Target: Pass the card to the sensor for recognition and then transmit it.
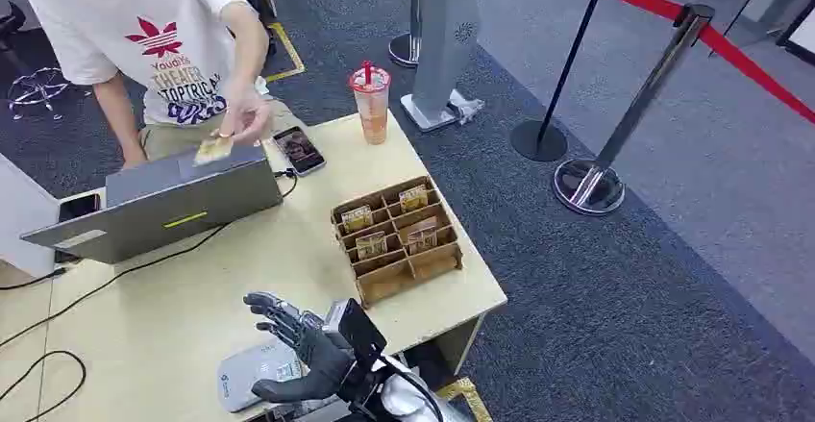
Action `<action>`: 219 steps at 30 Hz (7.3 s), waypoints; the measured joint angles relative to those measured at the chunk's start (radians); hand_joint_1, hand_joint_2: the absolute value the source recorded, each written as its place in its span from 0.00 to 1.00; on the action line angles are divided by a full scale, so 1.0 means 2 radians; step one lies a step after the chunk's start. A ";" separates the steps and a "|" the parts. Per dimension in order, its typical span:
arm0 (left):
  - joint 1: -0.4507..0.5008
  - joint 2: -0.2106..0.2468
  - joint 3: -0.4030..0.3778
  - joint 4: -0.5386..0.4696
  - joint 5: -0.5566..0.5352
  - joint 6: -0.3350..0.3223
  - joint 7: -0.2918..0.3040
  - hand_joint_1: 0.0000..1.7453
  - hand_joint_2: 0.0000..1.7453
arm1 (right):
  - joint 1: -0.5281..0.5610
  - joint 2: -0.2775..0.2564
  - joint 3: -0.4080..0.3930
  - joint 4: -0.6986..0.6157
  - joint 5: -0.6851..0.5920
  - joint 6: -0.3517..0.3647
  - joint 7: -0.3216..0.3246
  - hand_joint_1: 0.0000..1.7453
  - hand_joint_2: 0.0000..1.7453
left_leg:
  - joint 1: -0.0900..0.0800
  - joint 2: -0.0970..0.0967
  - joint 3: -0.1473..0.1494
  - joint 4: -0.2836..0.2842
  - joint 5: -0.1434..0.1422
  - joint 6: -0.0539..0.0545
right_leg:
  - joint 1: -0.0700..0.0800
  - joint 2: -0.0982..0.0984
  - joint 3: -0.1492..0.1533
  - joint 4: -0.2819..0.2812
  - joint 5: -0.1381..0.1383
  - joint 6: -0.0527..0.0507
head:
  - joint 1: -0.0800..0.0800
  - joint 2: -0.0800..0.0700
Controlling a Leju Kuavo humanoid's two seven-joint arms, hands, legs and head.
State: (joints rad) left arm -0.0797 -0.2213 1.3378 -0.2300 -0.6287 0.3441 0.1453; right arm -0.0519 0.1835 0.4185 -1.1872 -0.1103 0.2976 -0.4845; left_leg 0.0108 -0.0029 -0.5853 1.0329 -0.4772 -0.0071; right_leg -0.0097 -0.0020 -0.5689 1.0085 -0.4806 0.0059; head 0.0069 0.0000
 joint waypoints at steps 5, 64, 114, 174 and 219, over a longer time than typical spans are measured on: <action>0.000 0.000 0.000 0.000 0.001 0.000 0.001 0.00 0.00 | -0.001 -0.002 0.000 -0.007 0.024 -0.030 0.001 0.00 1.00 | 0.000 0.000 0.000 0.000 0.000 0.000 | 0.000 0.000 0.000 0.000 0.000 0.000 | 0.000 0.000; -0.001 0.012 -0.022 0.001 -0.017 0.011 0.009 0.00 0.00 | -0.117 0.027 -0.123 -0.092 0.736 -0.489 -0.038 0.97 1.00 | 0.000 0.000 0.000 0.000 0.000 -0.001 | 0.000 0.000 0.000 0.000 0.000 0.000 | 0.000 0.000; 0.014 0.017 -0.020 0.006 -0.012 -0.011 -0.003 0.00 0.00 | -0.136 -0.068 0.005 -0.085 -0.053 -0.106 0.018 1.00 1.00 | 0.000 0.000 0.000 0.000 0.000 -0.001 | 0.000 0.000 0.000 0.000 0.000 0.000 | 0.000 0.000; 0.017 0.021 -0.006 0.010 -0.016 -0.017 0.005 0.00 0.00 | -0.206 -0.052 0.161 0.317 -0.100 -0.043 0.053 1.00 1.00 | 0.000 0.000 0.000 0.000 0.001 -0.001 | 0.000 0.000 0.000 0.000 0.001 0.000 | 0.000 0.000; 0.019 0.022 -0.006 0.010 -0.022 -0.014 -0.002 0.00 0.00 | -0.167 -0.108 0.038 0.035 -0.121 -0.071 0.022 1.00 1.00 | 0.000 0.001 0.000 0.000 0.002 -0.001 | 0.000 0.000 0.000 0.000 0.002 0.000 | 0.000 0.000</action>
State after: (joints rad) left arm -0.0415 -0.1781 1.3260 -0.2090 -0.6729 0.3155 0.1415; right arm -0.3852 -0.0332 0.4944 -1.1172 -0.3529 0.1561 -0.4398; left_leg 0.0108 -0.0015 -0.5844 1.0333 -0.4741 -0.0086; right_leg -0.0097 -0.0013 -0.5687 1.0085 -0.4758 0.0058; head 0.0069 0.0000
